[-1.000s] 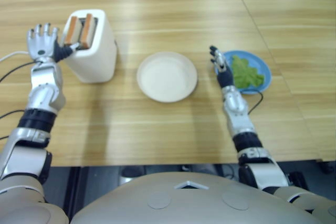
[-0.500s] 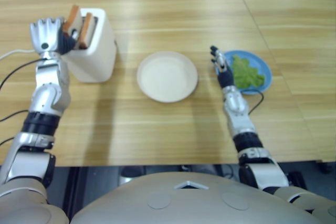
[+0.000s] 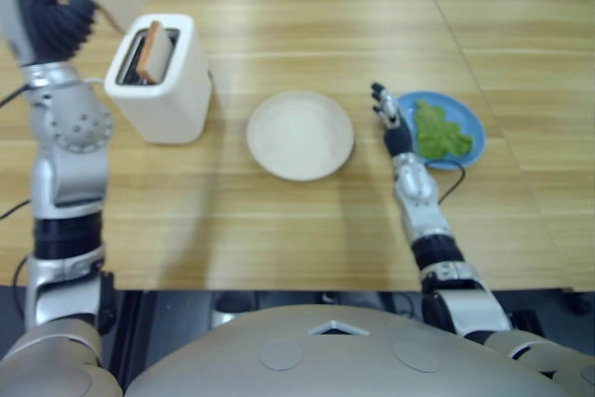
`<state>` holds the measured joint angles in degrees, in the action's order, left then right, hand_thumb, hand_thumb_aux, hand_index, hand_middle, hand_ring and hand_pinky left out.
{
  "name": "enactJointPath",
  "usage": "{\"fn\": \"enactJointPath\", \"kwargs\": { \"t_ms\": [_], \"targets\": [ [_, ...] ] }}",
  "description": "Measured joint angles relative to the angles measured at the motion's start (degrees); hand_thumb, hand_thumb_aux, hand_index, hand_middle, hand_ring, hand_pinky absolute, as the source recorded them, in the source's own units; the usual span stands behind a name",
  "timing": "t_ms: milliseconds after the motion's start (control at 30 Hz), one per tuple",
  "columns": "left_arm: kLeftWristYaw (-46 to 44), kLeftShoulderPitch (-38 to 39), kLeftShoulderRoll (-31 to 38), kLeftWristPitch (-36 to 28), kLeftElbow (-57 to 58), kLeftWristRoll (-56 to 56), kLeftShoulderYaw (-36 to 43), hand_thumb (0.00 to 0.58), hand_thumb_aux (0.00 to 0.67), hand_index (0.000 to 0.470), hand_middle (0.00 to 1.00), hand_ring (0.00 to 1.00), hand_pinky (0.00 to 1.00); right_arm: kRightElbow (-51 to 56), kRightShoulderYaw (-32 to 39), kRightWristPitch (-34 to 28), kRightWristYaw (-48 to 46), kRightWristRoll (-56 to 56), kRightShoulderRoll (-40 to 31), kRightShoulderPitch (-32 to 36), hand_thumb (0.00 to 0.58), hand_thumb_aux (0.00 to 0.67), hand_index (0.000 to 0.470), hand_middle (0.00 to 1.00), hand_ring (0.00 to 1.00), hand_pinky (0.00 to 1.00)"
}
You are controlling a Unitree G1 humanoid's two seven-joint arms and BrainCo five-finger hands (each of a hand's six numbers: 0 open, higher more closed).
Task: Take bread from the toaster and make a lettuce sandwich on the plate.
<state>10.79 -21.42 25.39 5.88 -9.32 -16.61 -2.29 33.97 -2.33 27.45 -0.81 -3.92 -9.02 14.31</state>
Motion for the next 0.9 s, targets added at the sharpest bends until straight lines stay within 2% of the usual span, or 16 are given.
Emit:
{"fn": "enactJointPath", "kwargs": {
  "t_ms": [67, 300, 533, 667, 833, 867, 900],
  "targets": [
    [-5.47, -0.02, -3.63, 2.7, 5.3, 5.53, 2.73, 0.58, 0.67, 0.46, 1.0, 1.0, 1.0, 0.0, -0.21, -0.01, 0.01, 0.06, -0.27, 0.04, 0.0, 0.0, 0.0, 0.0, 0.0, 0.0],
    [-18.22, -1.81, -9.34, 10.27, 24.92, 13.44, 6.25, 0.58, 0.67, 0.46, 1.0, 1.0, 1.0, 0.0, -2.5, -0.19, -0.04, 1.21, -1.82, 0.08, 0.0, 0.0, 0.0, 0.0, 0.0, 0.0],
    [-24.28, -8.64, -12.45, 14.95, 51.69, 10.21, 11.06, 0.58, 0.67, 0.46, 1.0, 1.0, 1.0, -0.34, -3.17, -0.43, -0.24, 1.89, -2.7, 0.05, 0.0, 0.0, 0.0, 0.0, 0.0, 0.0],
    [-25.97, -11.33, -13.26, 17.67, 60.53, 7.63, 13.22, 0.58, 0.67, 0.46, 1.0, 1.0, 1.0, -0.52, -3.24, -0.49, -0.3, 2.25, -2.68, 0.05, 0.0, 0.0, 0.0, 0.0, 0.0, 0.0],
    [-25.38, -12.46, -14.64, 20.29, 64.65, 2.59, 17.49, 0.58, 0.67, 0.46, 1.0, 1.0, 1.0, -1.08, -3.2, -0.61, -0.38, 2.31, -2.7, -0.02, 0.0, 0.0, 0.0, 0.0, 0.0, 0.0],
    [-24.42, -12.91, -14.63, 20.49, 65.04, 0.88, 18.48, 0.532, 0.478, 0.328, 1.0, 1.0, 1.0, -1.14, -3.21, -0.66, -0.4, 2.33, -2.7, -0.08, 0.0, 0.0, 0.0, 0.0, 0.0, 0.0],
    [-23.83, -13.18, -14.63, 20.58, 65.22, 0.02, 19.05, 0.368, 0.265, 0.182, 0.66, 0.66, 0.66, -1.22, -3.21, -0.69, -0.42, 2.36, -2.7, -0.17, 0.0, 0.0, 0.0, 0.0, 0.0, 0.0]
  ]
}}
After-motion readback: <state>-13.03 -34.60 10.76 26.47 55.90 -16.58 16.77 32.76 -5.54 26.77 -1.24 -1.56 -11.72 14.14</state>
